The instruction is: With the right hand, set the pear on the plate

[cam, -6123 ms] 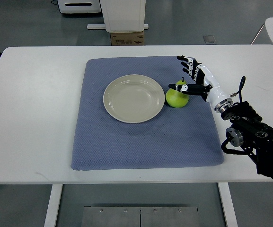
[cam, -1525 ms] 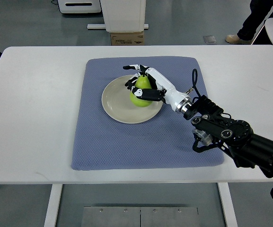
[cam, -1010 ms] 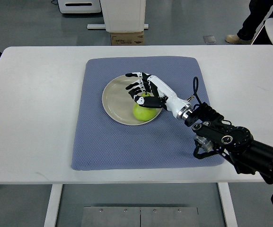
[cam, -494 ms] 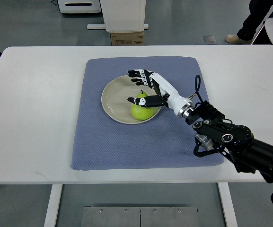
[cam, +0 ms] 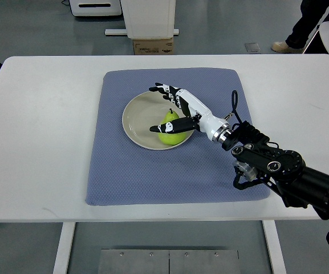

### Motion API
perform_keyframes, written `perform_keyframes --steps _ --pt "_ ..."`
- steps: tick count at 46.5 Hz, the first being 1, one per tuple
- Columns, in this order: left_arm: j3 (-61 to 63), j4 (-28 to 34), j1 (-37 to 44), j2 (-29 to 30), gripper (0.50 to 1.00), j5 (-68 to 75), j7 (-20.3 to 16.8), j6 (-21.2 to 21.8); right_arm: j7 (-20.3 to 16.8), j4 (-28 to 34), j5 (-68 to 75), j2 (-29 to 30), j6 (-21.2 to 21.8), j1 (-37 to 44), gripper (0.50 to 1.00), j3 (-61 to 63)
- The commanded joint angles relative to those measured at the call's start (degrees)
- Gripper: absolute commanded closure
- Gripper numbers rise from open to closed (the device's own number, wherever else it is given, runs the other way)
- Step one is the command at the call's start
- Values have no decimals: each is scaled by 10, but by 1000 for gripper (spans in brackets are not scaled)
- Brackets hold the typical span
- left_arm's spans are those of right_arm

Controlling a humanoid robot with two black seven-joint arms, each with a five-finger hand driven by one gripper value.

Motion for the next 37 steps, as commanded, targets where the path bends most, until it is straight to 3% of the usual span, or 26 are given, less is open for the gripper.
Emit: perform_keyframes --steps 1,37 --pt "1 0 0 0 500 0 0 0 0 0 -1 0 11 1 505 1" --pt "0 0 0 0 500 0 0 0 0 -8 1 -93 28 -7 505 4"
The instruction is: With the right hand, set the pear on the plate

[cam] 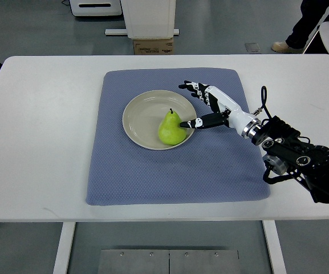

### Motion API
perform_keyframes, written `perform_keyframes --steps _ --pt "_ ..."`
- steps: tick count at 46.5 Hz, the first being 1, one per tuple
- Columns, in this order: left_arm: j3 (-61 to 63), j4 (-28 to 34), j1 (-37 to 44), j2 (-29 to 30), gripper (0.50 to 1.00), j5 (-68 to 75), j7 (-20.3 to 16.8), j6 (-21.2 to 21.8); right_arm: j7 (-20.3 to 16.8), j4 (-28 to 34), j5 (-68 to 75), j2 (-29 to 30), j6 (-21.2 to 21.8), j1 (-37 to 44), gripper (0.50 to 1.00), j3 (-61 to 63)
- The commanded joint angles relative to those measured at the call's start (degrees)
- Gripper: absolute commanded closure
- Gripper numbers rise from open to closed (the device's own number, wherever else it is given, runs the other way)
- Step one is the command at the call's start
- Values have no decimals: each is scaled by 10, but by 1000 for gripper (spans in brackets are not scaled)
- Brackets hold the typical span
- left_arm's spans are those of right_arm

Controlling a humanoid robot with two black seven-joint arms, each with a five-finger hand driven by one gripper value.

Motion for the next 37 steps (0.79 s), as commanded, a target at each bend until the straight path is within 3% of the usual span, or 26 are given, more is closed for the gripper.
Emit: perform_keyframes --steps 1,26,37 --pt "1 0 0 0 500 0 1 0 0 -1 1 -11 -1 -1 505 2" --pt "0 0 0 0 500 0 0 0 0 -60 111 -15 -58 -6 505 99" --pt "0 0 0 0 500 0 0 0 -79 -61 118 -8 -64 -19 505 209"
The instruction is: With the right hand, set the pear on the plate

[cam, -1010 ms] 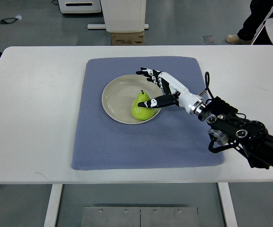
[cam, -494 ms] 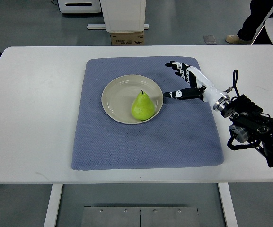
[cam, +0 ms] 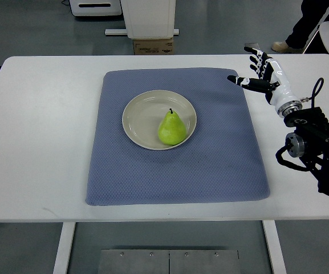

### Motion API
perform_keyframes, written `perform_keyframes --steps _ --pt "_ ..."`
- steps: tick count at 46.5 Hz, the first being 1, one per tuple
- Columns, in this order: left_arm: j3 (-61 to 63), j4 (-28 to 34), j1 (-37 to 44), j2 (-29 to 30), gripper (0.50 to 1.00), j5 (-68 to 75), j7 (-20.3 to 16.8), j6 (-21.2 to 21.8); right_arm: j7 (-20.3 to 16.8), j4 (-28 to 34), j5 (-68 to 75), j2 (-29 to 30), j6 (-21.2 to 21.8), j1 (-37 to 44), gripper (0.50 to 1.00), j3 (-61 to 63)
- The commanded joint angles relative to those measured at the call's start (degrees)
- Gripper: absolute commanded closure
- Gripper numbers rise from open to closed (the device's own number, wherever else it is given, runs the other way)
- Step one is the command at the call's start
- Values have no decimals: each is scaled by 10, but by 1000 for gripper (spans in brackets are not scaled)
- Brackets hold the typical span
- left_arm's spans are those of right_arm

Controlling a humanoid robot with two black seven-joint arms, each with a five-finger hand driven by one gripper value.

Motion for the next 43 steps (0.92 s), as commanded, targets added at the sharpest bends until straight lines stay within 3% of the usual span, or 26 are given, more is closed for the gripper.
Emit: perform_keyframes --steps 1,14,43 --pt "0 0 0 0 500 0 0 0 -29 0 0 7 0 -6 505 41" --pt "0 0 0 0 500 0 0 0 -105 5 -2 33 0 -41 500 193" --pt "0 0 0 0 500 0 1 0 -102 32 -2 97 1 -84 500 367"
